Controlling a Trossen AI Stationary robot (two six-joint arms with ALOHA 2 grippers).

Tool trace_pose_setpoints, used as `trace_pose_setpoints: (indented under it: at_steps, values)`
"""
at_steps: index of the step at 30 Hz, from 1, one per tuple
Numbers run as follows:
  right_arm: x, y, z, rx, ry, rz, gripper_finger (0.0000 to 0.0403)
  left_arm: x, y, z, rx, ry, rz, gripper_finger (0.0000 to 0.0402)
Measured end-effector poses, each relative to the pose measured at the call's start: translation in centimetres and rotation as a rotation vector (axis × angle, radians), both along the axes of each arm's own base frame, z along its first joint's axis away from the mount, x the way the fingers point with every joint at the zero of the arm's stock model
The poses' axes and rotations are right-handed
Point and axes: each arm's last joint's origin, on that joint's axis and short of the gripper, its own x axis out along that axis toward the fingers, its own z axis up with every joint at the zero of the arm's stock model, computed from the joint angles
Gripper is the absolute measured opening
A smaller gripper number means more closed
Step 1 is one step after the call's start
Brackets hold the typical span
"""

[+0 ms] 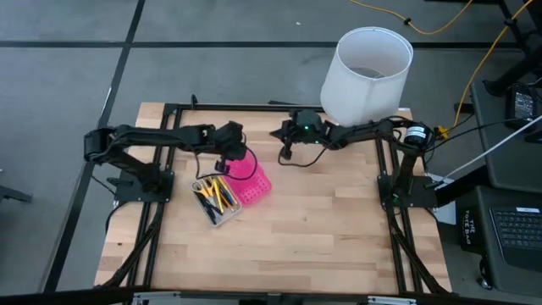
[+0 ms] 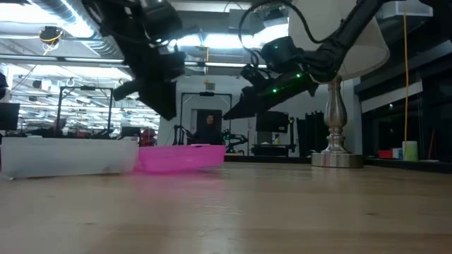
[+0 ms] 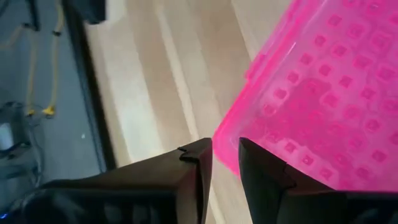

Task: Pick & place school supplies into a supply box
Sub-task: Close the pink supply box

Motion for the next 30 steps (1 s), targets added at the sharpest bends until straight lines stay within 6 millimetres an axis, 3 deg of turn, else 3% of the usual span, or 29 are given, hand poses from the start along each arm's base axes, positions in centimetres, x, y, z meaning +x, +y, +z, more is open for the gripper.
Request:
trace_pose_setpoints:
  at_steps: [5,12,19,30]
  values:
    - [0.1,0.1,0.4,-0.005,-0.075,0.063,0.0009,2.5,1.4,-0.2,-0.016,0.024,-0.033,0.0065]
    - [0.1,0.3,-0.1,0.023,-0.036,0.089,0.0010,5.1,2.6,-1.2,-0.069,0.102,-0.057,0.0051]
    - [-0.1,0.4,-0.5,0.045,0.007,0.090,0.0011,5.2,2.7,-2.7,-0.096,0.175,-0.019,0.0047]
    - [-0.1,0.5,-0.5,0.060,0.002,0.128,0.0012,5.3,2.6,-2.6,-0.068,0.168,0.045,0.0078]
